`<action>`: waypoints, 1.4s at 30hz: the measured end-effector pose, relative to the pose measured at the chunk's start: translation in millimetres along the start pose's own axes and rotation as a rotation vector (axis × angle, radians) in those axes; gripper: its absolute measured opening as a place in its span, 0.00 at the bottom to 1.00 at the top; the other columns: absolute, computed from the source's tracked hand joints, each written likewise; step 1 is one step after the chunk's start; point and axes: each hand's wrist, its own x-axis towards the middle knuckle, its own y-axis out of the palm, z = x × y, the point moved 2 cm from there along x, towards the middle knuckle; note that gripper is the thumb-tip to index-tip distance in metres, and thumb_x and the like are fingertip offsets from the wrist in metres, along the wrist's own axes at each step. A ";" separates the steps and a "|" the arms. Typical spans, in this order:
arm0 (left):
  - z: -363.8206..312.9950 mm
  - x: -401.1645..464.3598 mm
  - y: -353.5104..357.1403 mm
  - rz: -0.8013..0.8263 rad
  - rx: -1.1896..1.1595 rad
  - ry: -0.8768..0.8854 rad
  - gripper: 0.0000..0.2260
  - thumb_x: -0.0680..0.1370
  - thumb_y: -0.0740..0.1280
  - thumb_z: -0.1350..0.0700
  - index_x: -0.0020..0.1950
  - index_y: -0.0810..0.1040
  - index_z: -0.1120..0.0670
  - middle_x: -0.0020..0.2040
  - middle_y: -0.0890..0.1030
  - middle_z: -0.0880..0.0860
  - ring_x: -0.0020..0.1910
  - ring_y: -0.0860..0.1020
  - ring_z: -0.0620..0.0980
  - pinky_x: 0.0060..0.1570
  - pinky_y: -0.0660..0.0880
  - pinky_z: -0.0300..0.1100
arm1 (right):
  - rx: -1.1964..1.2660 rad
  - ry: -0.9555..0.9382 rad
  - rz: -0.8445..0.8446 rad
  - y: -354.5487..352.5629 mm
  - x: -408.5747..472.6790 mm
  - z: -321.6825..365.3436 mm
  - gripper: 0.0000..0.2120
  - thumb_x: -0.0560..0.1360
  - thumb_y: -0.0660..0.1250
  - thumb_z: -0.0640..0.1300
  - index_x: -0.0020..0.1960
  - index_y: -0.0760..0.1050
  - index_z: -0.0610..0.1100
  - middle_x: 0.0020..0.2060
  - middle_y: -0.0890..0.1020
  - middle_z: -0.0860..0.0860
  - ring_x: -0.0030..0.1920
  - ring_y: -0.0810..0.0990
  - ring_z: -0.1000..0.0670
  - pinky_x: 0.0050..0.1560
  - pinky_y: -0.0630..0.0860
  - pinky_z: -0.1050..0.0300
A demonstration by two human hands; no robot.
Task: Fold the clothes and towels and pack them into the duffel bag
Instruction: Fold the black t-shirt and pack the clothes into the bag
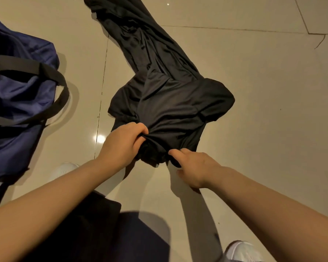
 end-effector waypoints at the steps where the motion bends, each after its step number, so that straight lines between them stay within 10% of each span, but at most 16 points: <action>1: -1.6 -2.3 -4.1 -0.001 -0.004 0.011 0.06 0.79 0.63 0.58 0.54 0.78 0.54 0.48 0.79 0.52 0.45 0.75 0.51 0.42 0.66 0.41 | 0.036 0.021 -0.013 0.8 -3.0 -0.7 0.23 0.80 0.58 0.45 0.74 0.57 0.49 0.67 0.70 0.45 0.61 0.74 0.41 0.59 0.72 0.48; 9: -39.7 -45.2 -36.7 0.078 0.099 0.355 0.14 0.78 0.56 0.46 0.48 0.78 0.51 0.39 0.78 0.48 0.36 0.75 0.49 0.38 0.67 0.40 | 0.048 0.078 0.019 15.1 -53.8 -2.0 0.27 0.79 0.61 0.50 0.74 0.55 0.51 0.71 0.64 0.48 0.63 0.73 0.44 0.60 0.73 0.49; 13: -76.2 -61.7 -86.0 0.082 0.004 0.356 0.17 0.77 0.53 0.41 0.52 0.77 0.47 0.44 0.75 0.42 0.41 0.73 0.41 0.39 0.68 0.34 | 0.323 0.004 -0.212 -40.6 -96.5 33.3 0.31 0.74 0.68 0.58 0.72 0.60 0.52 0.66 0.70 0.50 0.61 0.74 0.49 0.59 0.74 0.54; 18: -161.4 -70.6 -166.8 -0.049 -0.197 0.275 0.03 0.79 0.64 0.50 0.50 0.77 0.46 0.42 0.76 0.38 0.42 0.74 0.36 0.45 0.70 0.36 | 0.358 -0.060 -0.541 -139.8 -170.4 79.9 0.06 0.77 0.64 0.45 0.51 0.76 0.44 0.45 0.79 0.48 0.46 0.77 0.48 0.45 0.73 0.50; 26: -282.2 -143.0 -287.9 0.023 -0.378 0.251 0.12 0.76 0.69 0.50 0.58 0.74 0.43 0.49 0.76 0.41 0.50 0.77 0.43 0.55 0.76 0.42 | 0.823 -0.065 -0.849 -187.0 -339.6 117.9 0.04 0.79 0.61 0.41 0.50 0.75 0.47 0.47 0.80 0.48 0.46 0.79 0.49 0.38 0.73 0.63; 35: -292.1 -223.3 -252.6 -0.004 -0.409 0.121 0.06 0.76 0.69 0.58 0.47 0.73 0.50 0.45 0.79 0.53 0.46 0.79 0.55 0.49 0.78 0.56 | 0.336 -0.022 -1.153 -166.0 -427.6 152.9 0.06 0.79 0.59 0.39 0.52 0.72 0.47 0.40 0.75 0.53 0.40 0.74 0.52 0.36 0.72 0.61; 42: -268.5 -229.4 -265.7 -0.021 -0.738 0.022 0.08 0.78 0.65 0.63 0.47 0.73 0.49 0.52 0.78 0.54 0.45 0.79 0.52 0.42 0.77 0.43 | 0.065 0.031 -0.990 -160.3 -427.9 146.9 0.06 0.81 0.57 0.41 0.55 0.71 0.45 0.46 0.75 0.51 0.46 0.75 0.45 0.48 0.75 0.47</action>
